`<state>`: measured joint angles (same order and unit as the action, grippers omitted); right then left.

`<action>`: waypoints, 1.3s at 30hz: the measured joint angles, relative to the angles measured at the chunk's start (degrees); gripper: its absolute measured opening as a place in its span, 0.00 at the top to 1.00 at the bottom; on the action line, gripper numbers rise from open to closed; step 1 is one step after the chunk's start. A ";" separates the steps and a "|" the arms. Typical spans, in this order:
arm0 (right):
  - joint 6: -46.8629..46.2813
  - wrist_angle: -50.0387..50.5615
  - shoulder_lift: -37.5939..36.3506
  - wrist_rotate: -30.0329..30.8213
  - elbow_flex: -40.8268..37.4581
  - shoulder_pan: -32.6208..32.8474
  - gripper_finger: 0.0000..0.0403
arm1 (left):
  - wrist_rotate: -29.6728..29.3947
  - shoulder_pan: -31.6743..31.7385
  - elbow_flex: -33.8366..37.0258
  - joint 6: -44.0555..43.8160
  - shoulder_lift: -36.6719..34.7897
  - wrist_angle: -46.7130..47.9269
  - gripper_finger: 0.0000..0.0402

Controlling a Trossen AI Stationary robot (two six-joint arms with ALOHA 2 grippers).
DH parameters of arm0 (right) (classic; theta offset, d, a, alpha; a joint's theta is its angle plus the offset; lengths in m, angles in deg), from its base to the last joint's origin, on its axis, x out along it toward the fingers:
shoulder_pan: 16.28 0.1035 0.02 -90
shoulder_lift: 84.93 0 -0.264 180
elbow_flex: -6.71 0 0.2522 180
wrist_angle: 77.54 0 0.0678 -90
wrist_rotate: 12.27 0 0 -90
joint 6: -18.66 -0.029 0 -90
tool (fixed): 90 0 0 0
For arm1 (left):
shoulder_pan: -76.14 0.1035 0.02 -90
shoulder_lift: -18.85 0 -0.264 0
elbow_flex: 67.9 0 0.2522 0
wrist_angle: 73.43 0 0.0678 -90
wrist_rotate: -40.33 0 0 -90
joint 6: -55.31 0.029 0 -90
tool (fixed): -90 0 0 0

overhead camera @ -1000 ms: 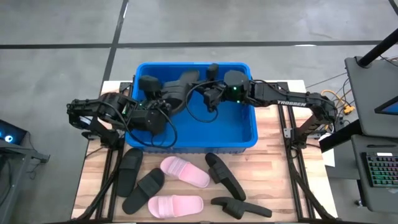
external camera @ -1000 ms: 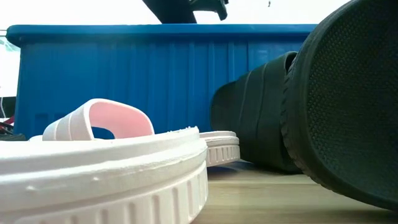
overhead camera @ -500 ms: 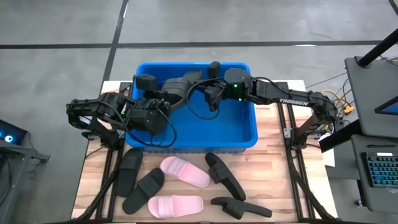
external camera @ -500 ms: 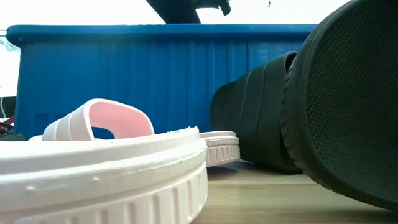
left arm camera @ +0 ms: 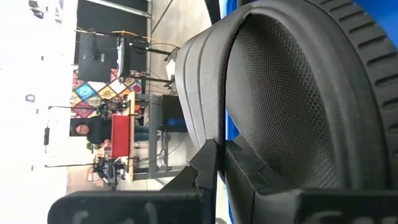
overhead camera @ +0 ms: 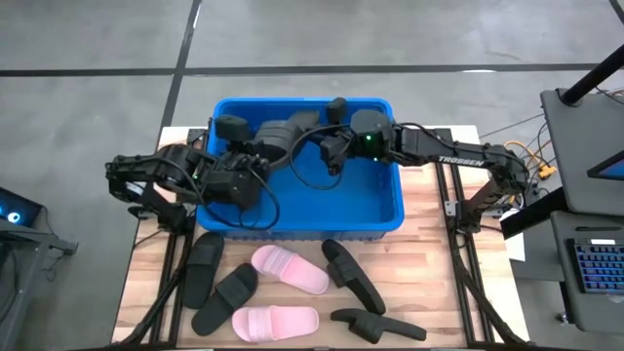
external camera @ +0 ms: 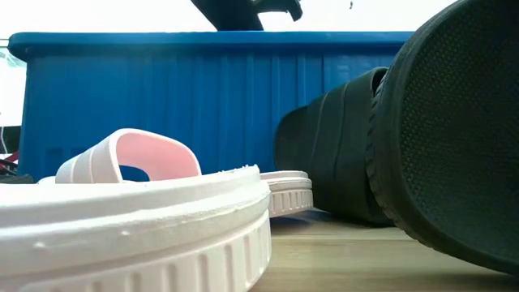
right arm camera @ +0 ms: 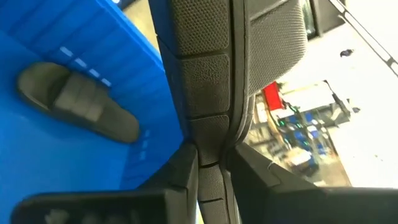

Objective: Pick and place slides into bin
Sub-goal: Stack the black slide on top of the black slide into the blue container

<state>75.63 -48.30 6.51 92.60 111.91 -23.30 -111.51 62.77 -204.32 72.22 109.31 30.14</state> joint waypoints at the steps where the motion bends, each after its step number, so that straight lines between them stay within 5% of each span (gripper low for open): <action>1: -0.04 0.00 0.00 0.91 0.00 -0.12 0.81 | -0.35 0.02 -0.01 0.07 0.03 -0.06 1.00; 10: 0.00 -0.22 -0.02 1.99 0.48 -0.28 0.65 | -2.27 0.04 -0.12 0.10 0.04 -1.40 1.00; 20: 2.51 0.41 -0.02 3.26 0.48 -0.39 0.65 | -7.76 0.03 -0.17 0.15 -0.18 -1.28 1.00; 29: -0.62 0.95 -2.00 18.52 0.35 -0.62 0.66 | -10.47 -0.01 0.13 -4.94 -0.28 -0.64 1.00; 39: -27.86 6.69 -14.10 3.83 0.33 -4.15 0.70 | -10.21 -0.06 6.20 -21.19 -1.24 0.20 1.00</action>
<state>47.77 -41.61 -7.60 96.43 112.24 -27.46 -121.72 62.71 -198.12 51.03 108.07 30.34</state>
